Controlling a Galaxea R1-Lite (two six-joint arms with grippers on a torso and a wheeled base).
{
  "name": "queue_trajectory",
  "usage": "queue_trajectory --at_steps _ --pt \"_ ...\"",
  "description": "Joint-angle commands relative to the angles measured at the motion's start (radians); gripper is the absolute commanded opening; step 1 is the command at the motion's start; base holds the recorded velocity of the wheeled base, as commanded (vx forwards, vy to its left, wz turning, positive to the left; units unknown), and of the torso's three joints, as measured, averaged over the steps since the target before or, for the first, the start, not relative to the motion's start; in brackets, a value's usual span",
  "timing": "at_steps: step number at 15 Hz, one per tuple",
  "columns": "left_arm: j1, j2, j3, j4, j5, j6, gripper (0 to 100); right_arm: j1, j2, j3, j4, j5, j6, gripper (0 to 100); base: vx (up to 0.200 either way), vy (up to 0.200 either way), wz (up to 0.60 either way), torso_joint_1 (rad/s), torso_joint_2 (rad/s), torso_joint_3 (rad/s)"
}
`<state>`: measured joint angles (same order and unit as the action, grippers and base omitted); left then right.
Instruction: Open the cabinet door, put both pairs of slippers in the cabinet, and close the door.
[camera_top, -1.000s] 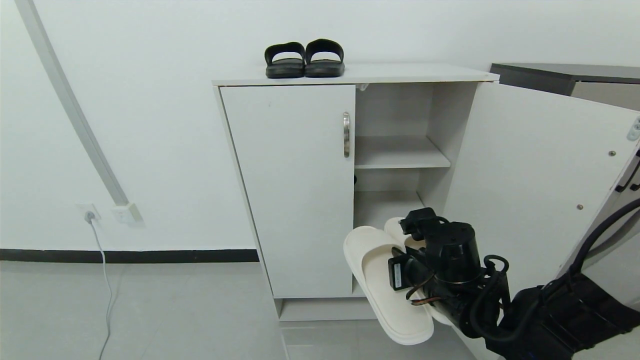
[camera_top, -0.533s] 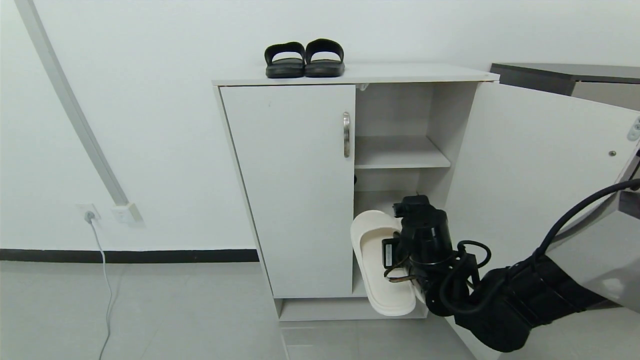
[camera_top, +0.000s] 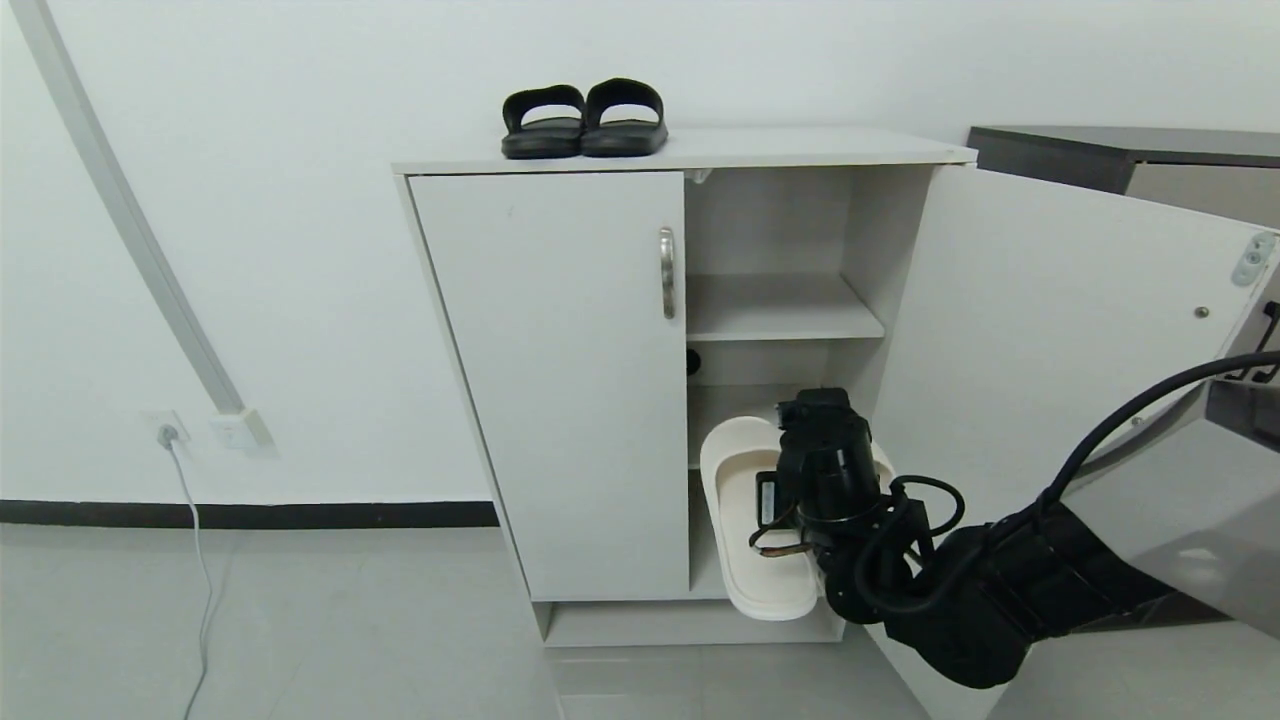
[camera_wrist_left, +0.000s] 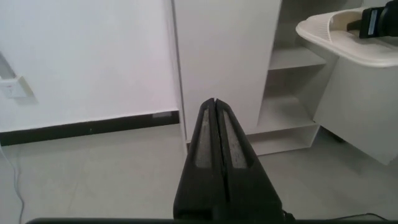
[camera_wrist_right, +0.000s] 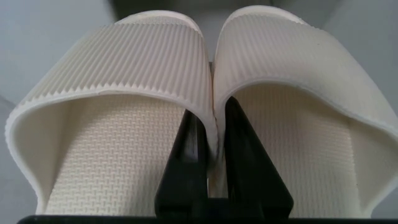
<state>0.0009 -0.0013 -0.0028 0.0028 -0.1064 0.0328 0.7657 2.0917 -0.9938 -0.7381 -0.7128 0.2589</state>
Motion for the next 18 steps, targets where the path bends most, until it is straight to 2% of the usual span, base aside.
queue_trajectory --at_steps 1,6,9,11,18 --pt "-0.001 0.003 0.000 0.000 0.001 -0.001 0 0.003 -0.001 0.003 -0.001 -0.005 0.000 0 0.000 0.000 0.00 0.000 0.00 0.000" --pt "-0.001 0.003 0.000 0.000 0.001 -0.001 0 0.001 -0.001 0.021 -0.012 -0.008 -0.001 0 0.000 0.000 0.00 0.000 0.00 0.000" --pt "-0.001 0.003 0.000 0.000 0.001 -0.001 0 -0.002 0.039 0.072 -0.113 0.073 -0.009 0 0.000 0.000 0.00 0.000 0.00 0.000" --pt "-0.001 0.003 0.000 0.000 0.001 -0.001 0 -0.003 0.076 0.078 -0.162 0.090 -0.026 0 0.000 0.000 0.00 0.000 0.00 0.000" --pt "-0.001 0.003 0.000 0.000 0.001 -0.001 0 -0.014 0.142 0.063 -0.187 0.107 -0.024 0 0.000 0.000 0.00 0.000 0.00 0.000"
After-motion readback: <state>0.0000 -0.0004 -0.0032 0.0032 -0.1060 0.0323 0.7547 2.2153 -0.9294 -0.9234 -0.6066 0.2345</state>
